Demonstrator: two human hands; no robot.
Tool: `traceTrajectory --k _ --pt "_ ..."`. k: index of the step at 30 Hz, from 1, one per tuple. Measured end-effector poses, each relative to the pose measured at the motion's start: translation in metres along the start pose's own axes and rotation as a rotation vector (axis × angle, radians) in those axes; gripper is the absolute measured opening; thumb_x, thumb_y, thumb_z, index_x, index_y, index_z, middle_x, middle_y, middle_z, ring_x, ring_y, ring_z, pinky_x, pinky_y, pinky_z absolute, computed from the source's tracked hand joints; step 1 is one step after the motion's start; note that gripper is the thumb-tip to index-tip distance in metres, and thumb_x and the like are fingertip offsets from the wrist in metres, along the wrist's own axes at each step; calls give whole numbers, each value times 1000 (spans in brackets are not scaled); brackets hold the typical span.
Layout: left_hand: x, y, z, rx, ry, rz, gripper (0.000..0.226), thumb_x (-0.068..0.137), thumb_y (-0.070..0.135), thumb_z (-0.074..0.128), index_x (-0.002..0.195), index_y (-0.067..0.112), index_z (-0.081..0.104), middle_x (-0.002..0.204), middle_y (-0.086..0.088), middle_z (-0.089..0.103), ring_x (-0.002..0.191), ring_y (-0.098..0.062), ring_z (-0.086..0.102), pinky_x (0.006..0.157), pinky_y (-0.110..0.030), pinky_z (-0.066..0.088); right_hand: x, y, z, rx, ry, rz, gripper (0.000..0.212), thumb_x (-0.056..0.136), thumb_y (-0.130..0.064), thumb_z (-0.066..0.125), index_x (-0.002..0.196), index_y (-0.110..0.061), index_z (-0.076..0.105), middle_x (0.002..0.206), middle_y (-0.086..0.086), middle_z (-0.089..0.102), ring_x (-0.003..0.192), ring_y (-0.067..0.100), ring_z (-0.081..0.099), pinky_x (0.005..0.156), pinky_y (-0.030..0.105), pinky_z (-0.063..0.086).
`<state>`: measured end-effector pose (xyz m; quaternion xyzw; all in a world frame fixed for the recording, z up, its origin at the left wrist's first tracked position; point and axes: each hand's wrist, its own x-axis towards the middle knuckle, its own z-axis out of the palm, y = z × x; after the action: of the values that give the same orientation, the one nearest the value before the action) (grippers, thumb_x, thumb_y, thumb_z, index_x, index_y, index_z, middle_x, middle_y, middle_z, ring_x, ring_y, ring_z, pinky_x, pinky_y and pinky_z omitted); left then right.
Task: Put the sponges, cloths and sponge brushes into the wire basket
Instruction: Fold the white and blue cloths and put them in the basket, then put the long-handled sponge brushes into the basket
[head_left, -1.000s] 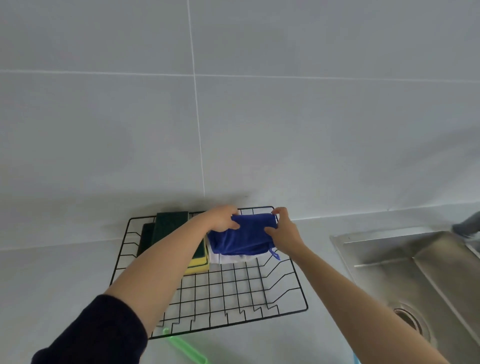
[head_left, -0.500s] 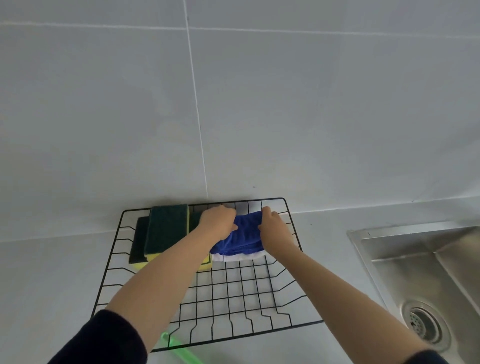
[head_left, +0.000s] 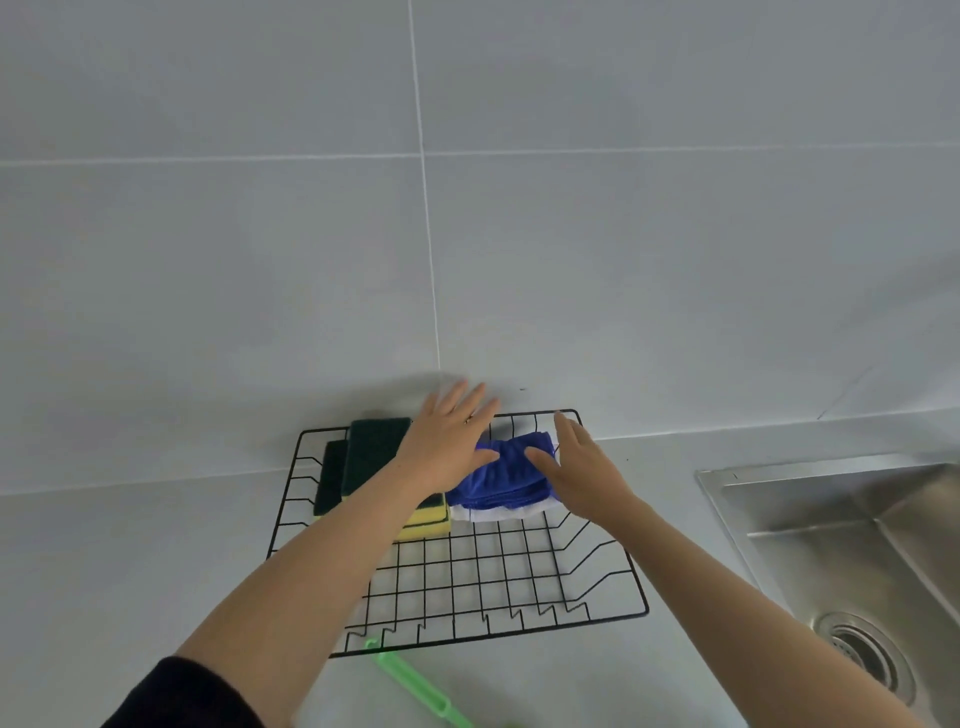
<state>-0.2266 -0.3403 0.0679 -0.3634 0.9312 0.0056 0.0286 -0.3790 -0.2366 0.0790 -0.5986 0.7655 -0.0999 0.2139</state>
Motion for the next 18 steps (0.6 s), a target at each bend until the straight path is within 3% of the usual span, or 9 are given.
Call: traceTrajectory --k 3,6,8,12,18 --pt "-23 2 -9 27 34 -22 73 93 51 33 146 24 -10 156 -2 -18 143 -22 -20 114 -45 -10 -23 -5 -2 -95 9 -12 56 97 -33 30 147 -18 9 156 16 -10 145 32 -6 118 45 10" --pt "-48 7 -15 12 79 -51 76 92 53 31 143 26 -19 148 0 -28 135 -19 -30 113 -44 -13 -45 -12 -4 -122 81 5 71 95 -47 23 145 -13 -14 156 9 -16 145 26 -13 118 43 1" --pt "-65 12 -17 1 91 -64 77 92 55 30 139 27 -24 142 1 -33 130 -18 -33 113 -44 -12 -61 -16 -1 -163 125 -17 75 93 -53 20 144 -12 -19 156 8 -18 144 25 -15 118 43 0" --pt "-102 23 -15 -14 104 -75 76 92 55 29 142 25 -19 151 -2 -26 136 -21 -28 115 -45 -8 -95 -16 8 -179 149 -13 99 63 -71 -12 143 -12 -22 155 8 -21 144 24 -17 118 42 -2" --pt "-161 55 6 -174 69 -32 72 93 50 33 146 25 -9 158 -1 -12 146 -19 -12 117 -38 -5 -142 -12 38 -166 84 -6 101 57 -73 -13 137 -13 -29 155 8 -23 144 24 -18 117 41 -4"
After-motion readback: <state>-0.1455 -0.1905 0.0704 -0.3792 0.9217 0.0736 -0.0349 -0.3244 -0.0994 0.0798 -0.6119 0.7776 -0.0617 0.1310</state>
